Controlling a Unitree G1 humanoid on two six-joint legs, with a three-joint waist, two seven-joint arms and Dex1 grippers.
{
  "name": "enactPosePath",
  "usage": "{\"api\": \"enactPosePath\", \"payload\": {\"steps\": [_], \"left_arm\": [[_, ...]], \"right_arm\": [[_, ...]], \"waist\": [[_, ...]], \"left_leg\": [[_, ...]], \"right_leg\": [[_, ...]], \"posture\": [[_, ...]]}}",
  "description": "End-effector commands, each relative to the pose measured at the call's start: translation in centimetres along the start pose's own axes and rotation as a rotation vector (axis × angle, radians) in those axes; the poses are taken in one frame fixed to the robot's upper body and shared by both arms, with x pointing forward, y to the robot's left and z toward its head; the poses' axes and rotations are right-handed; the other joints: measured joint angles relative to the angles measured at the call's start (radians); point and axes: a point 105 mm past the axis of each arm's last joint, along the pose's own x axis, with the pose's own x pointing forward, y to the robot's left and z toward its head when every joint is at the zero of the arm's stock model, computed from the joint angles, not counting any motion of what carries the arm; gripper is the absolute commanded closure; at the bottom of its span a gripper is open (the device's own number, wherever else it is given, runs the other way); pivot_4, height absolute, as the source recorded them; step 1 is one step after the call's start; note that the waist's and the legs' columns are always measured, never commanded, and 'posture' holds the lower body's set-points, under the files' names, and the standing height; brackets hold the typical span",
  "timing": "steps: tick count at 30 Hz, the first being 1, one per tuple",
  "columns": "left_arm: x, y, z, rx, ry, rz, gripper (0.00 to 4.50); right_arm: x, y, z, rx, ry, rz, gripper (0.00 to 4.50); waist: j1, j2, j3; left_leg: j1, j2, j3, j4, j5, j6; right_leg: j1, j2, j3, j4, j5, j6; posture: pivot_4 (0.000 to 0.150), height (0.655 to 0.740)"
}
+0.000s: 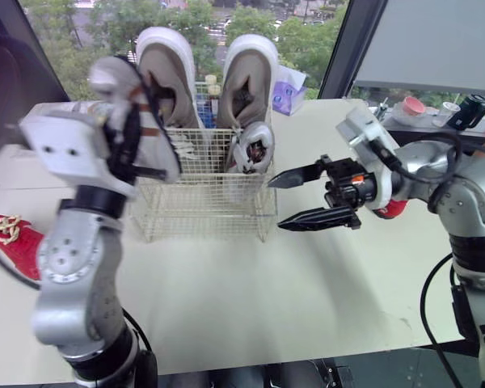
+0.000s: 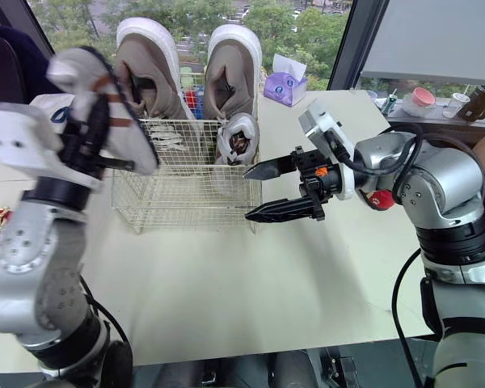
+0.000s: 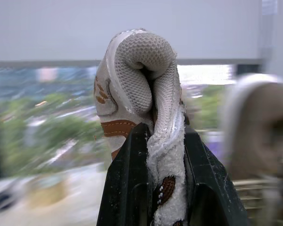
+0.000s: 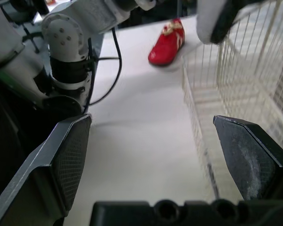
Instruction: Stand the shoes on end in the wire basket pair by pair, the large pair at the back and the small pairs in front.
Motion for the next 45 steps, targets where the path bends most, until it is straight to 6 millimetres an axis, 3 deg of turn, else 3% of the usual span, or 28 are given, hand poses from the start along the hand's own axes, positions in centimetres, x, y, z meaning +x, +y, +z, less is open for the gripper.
{"api": "enactPosePath", "payload": {"steps": [1,6,13,18,20,25,28,36,45], "left_arm": [[0.3,-1.1,0.8,0.056,-0.12,-0.037,4.38],[0.3,-1.3,-1.2,0.224,-0.186,-0.014,4.38],[1.6,-1.6,-0.7,0.39,-0.344,0.018,4.38],[2.0,-2.1,-1.7,0.442,-0.37,0.003,4.38],[2.1,-1.7,-2.5,0.421,-0.34,0.024,4.38],[1.2,-1.4,-6.7,0.38,-0.181,0.023,4.38],[0.5,-1.1,-7.6,0.355,-0.133,0.024,4.38],[-1.3,-1.3,-6.3,0.312,-0.087,-0.023,0.47],[-5.7,1.1,-4.8,0.378,0.106,-0.116,0.47]], "right_arm": [[-1.1,0.7,1.3,-0.036,-0.017,-0.067,0.0],[-1.8,1.0,1.4,-0.016,-0.017,-0.137,0.0],[-2.3,1.5,1.3,0.009,-0.003,-0.173,0.0],[-2.3,1.6,1.3,0.019,0.002,-0.183,0.0],[-2.4,1.7,1.3,0.022,0.002,-0.186,0.0],[-2.5,1.7,1.2,0.026,0.006,-0.201,0.0],[-2.6,1.6,1.1,0.03,0.006,-0.207,0.0],[-2.3,1.1,0.4,0.044,0.0,-0.204,0.0],[-2.6,0.3,-1.9,0.114,0.022,-0.218,0.0]], "waist": [[0.0,0.0,0.0],[0.0,0.001,-0.001],[0.002,0.001,-0.001],[0.0,0.002,-0.001],[0.0,0.002,-0.001],[0.0,0.002,-0.001],[0.0,0.002,-0.001],[-0.001,0.003,-0.001],[-0.001,0.005,-0.001]], "left_leg": [[0.0,0.0,0.0,0.0,0.0,0.0],[0.0,0.001,0.0,0.0,0.0,0.0],[0.0,0.001,0.0,0.0,0.0,0.001],[-0.001,0.002,0.002,-0.001,-0.001,0.002],[-0.002,0.002,0.002,-0.001,-0.001,0.002],[-0.002,0.002,0.002,-0.001,-0.002,0.003],[-0.002,0.002,0.002,-0.001,-0.002,0.003],[-0.003,0.002,0.002,-0.003,-0.003,0.004],[-0.004,0.003,0.002,-0.003,-0.003,0.005]], "right_leg": [[0.0,0.0,0.0,0.0,0.0,0.0],[0.0,0.0,0.0,-0.001,0.0,-0.001],[-0.001,-0.001,0.0,-0.002,0.001,-0.002],[-0.002,-0.001,0.0,-0.003,0.001,-0.001],[-0.002,-0.001,-0.001,-0.003,0.001,-0.001],[-0.002,-0.001,-0.001,-0.004,0.001,-0.001],[-0.002,-0.001,-0.001,-0.005,0.001,-0.001],[-0.002,-0.001,-0.002,-0.011,0.002,-0.002],[-0.002,-0.001,-0.002,-0.013,0.002,-0.003]], "posture": [[0.15,0.74],[0.15,0.74],[0.15,0.74],[0.15,0.74],[0.15,0.74],[0.15,0.74],[0.15,0.74],[0.15,0.74],[0.15,0.74]]}}
